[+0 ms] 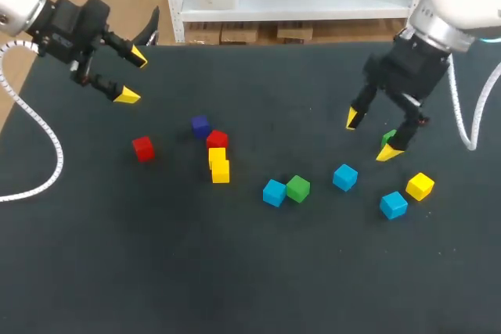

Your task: Place the blue cubes, place green cubes on the blue cubes, place the yellow cubes on the green cubes, then place the red cubes on the yellow cubes, and place purple cube on the red cubes.

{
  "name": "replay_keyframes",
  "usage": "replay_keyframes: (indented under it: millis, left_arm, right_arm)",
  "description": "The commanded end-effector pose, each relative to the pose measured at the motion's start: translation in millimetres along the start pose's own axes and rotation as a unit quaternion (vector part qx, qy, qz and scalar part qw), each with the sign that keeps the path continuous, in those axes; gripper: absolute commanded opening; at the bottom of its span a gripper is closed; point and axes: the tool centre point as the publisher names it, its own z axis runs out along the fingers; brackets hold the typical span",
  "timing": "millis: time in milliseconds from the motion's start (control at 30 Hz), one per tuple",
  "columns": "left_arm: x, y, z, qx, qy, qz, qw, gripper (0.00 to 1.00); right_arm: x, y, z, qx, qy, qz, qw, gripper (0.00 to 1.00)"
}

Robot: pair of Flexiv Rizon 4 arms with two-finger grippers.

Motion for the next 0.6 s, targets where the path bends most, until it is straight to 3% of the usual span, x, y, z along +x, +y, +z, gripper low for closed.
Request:
replay_keyframes:
  millis: [33,333,600]
  left_arm:
    - [0.8,-0.9,0,-0.002,-0.001,0.002,1.000,1.00]
    - [0.8,-0.9,0,-0.002,-0.001,0.002,1.000,1.00]
    - [0.8,-0.9,0,-0.002,-0.001,0.002,1.000,1.00]
  right_arm:
    - [-1,-9,7,-0.008,0.001,-0.043,0.999,1.00]
    - [0,-4,23,-0.027,0.035,-0.113,0.993,1.00]
    - [-6,3,33,-0.038,0.018,-0.170,0.985,1.00]
